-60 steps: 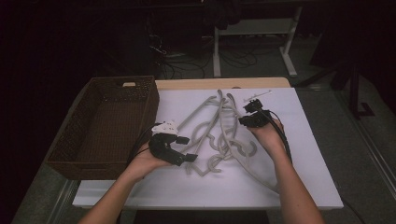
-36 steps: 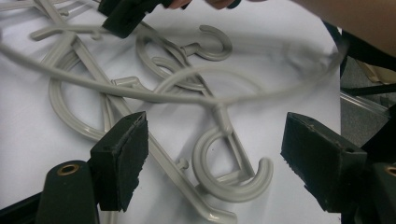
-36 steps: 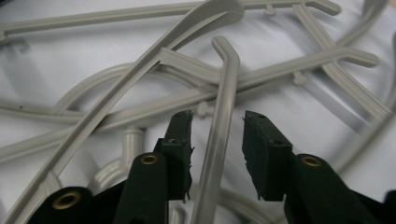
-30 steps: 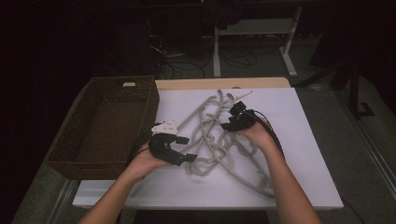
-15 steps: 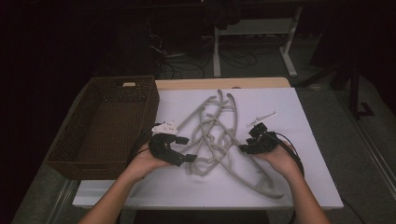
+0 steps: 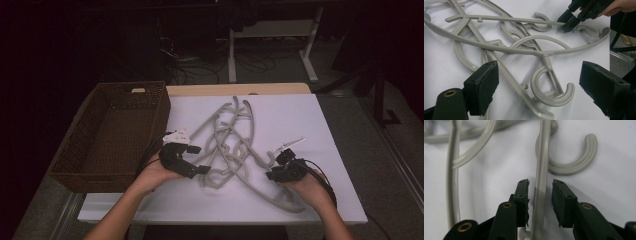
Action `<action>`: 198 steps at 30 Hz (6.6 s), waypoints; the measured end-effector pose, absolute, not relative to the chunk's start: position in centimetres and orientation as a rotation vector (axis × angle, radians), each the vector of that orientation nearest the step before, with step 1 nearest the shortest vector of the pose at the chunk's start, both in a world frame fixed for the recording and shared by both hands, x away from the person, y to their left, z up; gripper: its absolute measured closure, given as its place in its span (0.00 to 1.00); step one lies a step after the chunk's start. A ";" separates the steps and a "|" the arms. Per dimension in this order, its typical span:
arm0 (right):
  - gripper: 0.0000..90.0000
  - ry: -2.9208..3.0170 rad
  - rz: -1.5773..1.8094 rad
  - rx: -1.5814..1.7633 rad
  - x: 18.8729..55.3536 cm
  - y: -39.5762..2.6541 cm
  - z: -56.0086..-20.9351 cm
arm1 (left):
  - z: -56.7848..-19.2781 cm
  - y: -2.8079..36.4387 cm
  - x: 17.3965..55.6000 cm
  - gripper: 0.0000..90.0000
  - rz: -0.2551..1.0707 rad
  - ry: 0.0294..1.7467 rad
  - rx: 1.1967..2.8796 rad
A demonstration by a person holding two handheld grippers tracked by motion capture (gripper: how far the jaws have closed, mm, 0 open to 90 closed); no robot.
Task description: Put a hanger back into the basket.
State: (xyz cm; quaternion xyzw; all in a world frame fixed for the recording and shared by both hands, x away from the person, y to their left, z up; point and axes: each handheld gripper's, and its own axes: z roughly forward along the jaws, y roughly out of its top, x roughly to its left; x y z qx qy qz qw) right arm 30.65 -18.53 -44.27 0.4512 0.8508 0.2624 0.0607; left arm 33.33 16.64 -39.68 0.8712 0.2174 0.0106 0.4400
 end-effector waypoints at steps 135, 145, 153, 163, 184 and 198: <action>0.90 2.796 1.068 0.822 41.4 -4.1 -42.9 | -39.8 16.7 33.5 0.17 0.031 0.553 2.168; 0.90 2.869 1.096 0.654 38.8 -6.6 -42.3 | -39.9 16.6 33.5 0.17 0.032 0.556 2.171; 0.90 2.957 1.078 0.517 36.0 -8.4 -42.8 | -40.6 16.0 33.4 0.17 0.070 0.524 2.244; 0.79 2.996 1.053 0.464 34.1 -9.6 -43.6 | -41.8 14.5 33.0 0.19 0.060 0.460 2.322; 0.35 2.580 1.220 0.964 31.3 -18.9 -42.2 | -43.4 10.6 34.2 0.61 0.102 0.226 2.538; 0.34 2.533 1.258 0.970 31.5 -19.4 -41.9 | -44.2 9.5 34.0 0.79 0.132 0.107 2.602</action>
